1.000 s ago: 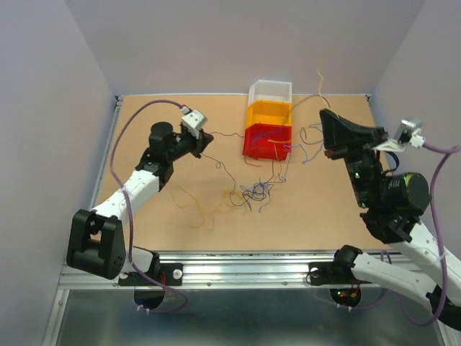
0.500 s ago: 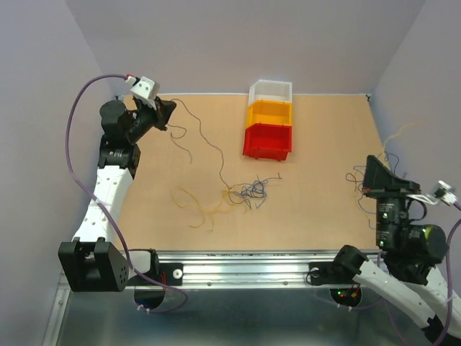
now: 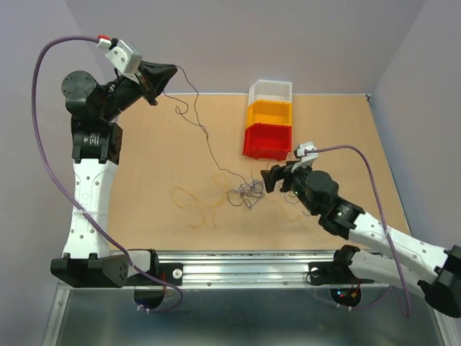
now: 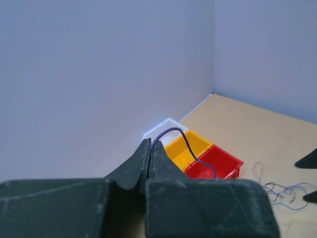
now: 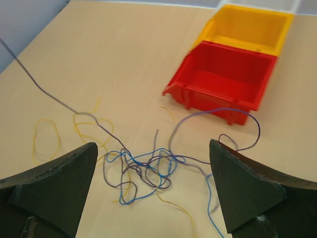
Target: Untangle the cables
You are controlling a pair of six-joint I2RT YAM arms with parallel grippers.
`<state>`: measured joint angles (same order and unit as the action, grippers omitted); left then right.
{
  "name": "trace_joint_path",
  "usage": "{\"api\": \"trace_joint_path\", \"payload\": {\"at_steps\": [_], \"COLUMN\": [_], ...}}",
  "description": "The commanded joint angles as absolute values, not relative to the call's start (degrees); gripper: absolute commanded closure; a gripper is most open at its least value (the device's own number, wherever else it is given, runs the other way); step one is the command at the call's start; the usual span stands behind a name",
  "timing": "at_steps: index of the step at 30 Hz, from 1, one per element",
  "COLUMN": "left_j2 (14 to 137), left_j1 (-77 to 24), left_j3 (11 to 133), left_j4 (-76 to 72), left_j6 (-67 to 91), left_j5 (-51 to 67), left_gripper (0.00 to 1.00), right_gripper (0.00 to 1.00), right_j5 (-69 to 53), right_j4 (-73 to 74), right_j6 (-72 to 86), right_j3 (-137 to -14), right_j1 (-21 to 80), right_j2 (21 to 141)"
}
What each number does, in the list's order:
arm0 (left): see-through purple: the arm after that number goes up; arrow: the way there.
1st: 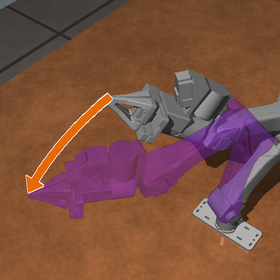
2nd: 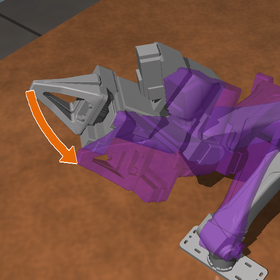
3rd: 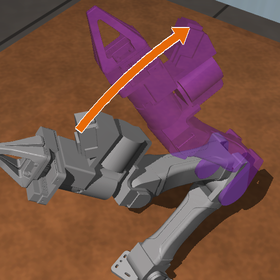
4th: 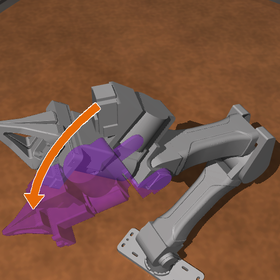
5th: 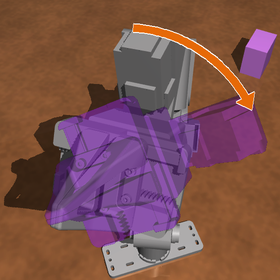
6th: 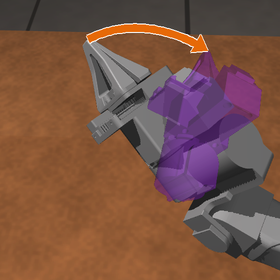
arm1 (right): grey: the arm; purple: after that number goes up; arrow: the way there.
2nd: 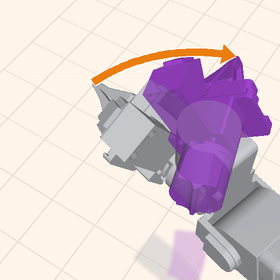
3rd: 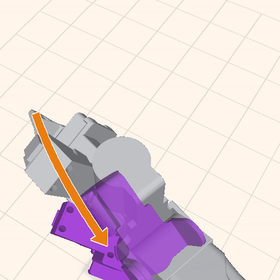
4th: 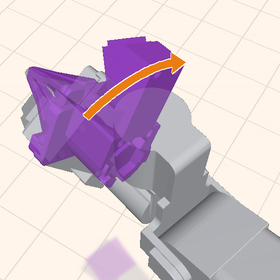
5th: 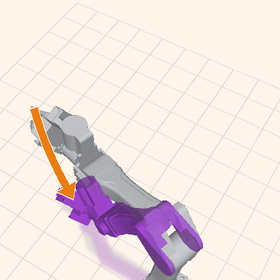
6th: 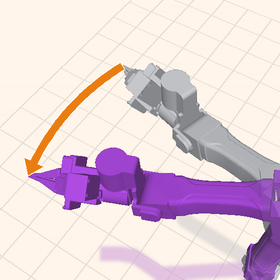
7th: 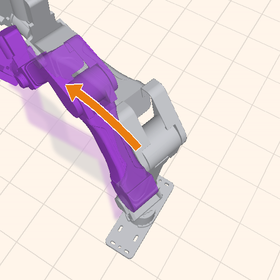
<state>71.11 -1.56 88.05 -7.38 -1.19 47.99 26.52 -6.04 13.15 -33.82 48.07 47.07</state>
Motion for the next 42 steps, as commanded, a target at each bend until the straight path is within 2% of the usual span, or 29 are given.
{"api": "trace_joint_path", "payload": {"at_steps": [1, 5, 7, 9, 13, 17, 22, 23, 24, 25, 27, 28, 29, 32, 35, 42], "left_j2": [71.3, 72.9, 73.9, 74.1, 74.4, 74.2, 73.7, 73.8, 73.8, 73.7, 73.0, 72.7, 72.3, 72.5, 74.3, 80.9], "left_j1": [-2.7, -4.2, -4.7, -4.8, -5.1, -5.1, -5.1, -5.0, -5.1, -5.1, -5.1, -5.1, -5.1, -4.9, -4.8, -4.8], "left_j3": [94.7, 99.0, 101.1, 101.9, 102.7, 103.9, 106.7, 107.2, 107.7, 107.9, 107.6, 107.3, 106.4, 104.0, 100.3, 95.3], "left_j4": [-7.8, -8.2, -8.2, -8.2, -8.4, -8.4, -7.7, -7.6, -7.4, -7.3, -7.3, -7.3, -7.1, -6.1, -7.2, -12.1], "left_j6": [3.1, 7.2, 9.0, 9.6, 10.0, 10.4, 11.2, 11.8, 12.0, 12.3, 13.0, 13.0, 12.7, 10.6, 10.2, 12.2], "left_j5": [52.7, 53.7, 53.8, 53.4, 53.1, 52.6, 51.3, 50.8, 50.6, 50.3, 48.5, 47.6, 45.3, 40.7, 41.5, 43.9], "left_gripper": [1.0, 1.0, 1.0, 1.0, 1.0, 1.0, 1.0, 1.0, 1.0, 1.0, 1.0, 1.0, 1.0, 1.0, 1.0, 1.0], "right_gripper": [0.01, 0.03, 0.04, 0.04, 0.05, 0.07, 0.1, 0.14, 0.21, 0.49, 0.84, 0.96, 1.0, 0.99, 0.99, 0.99], "right_j5": [9.1, -1.7, -0.3, -2.1, -14.3, -10.0, -11.2, -11.2, -11.2, -10.4, -9.2, -9.0, -9.3, -13.2, -16.3, -8.4], "right_j4": [-21.9, -27.8, -27.6, -27.1, -30.4, -29.4, -29.8, -29.9, -30.1, -30.1, -30.1, -30.1, -30.1, -25.9, -20.1, -15.5], "right_j6": [5.6, -0.4, -0.4, -0.6, -1.3, -1.3, -4.6, -5.0, -5.6, -5.7, -5.5, -4.9, -4.6, -2.2, -0.2, 2.8], "right_j3": [-40.2, -46.9, -52.7, -55.0, -57.2, -60.7, -62.5, -62.8, -63.3, -64.5, -65.8, -66.4, -67.1, -70.2, -73.4, -83.1], "right_j1": [48.1, 48.2, 48.2, 48.1, 48.2, 48.2, 48.2, 48.2, 48.2, 48.2, 48.2, 48.2, 48.1, 48.2, 48.3, 48.2], "right_j2": [55.1, 70.2, 74.5, 78.0, 80.8, 83.9, 88.1, 89.6, 90.5, 91.3, 92.7, 92.6, 92.2, 88.3, 82.9, 76.9]}}
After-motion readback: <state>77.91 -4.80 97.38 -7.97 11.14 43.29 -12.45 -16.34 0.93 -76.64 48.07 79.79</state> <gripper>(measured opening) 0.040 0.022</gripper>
